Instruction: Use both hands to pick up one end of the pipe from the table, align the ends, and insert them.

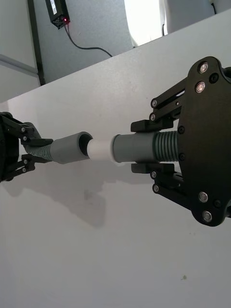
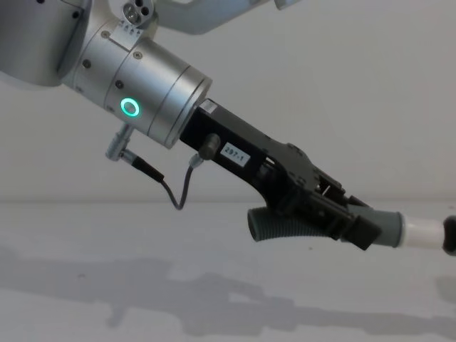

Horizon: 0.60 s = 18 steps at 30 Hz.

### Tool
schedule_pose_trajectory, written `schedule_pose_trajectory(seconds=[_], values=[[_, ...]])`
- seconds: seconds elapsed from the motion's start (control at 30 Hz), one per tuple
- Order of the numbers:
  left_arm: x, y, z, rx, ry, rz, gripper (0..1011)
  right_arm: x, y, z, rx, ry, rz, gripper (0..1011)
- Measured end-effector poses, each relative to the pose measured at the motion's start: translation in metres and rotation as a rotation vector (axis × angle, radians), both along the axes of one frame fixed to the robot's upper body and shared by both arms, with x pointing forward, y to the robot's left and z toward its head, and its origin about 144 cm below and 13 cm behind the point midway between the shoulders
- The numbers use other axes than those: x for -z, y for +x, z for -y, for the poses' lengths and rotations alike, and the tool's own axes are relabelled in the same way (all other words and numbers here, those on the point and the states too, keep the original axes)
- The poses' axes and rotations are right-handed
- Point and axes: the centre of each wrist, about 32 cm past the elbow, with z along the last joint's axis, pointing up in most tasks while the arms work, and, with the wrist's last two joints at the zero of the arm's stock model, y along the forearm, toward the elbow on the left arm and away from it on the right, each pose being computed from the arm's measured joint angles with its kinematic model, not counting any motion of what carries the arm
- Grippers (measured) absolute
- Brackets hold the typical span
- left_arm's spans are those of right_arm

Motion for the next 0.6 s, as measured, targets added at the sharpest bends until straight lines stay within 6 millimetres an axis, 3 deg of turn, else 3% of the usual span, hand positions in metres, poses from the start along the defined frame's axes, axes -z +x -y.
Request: schedule_pose_trajectory(seconds=[0.6], values=[[-0.0015, -0.0019, -0.0001, 0.025, -0.008, -0.005, 368, 0.0, 0.0, 0.0, 0.0, 0.0, 0.0, 158]])
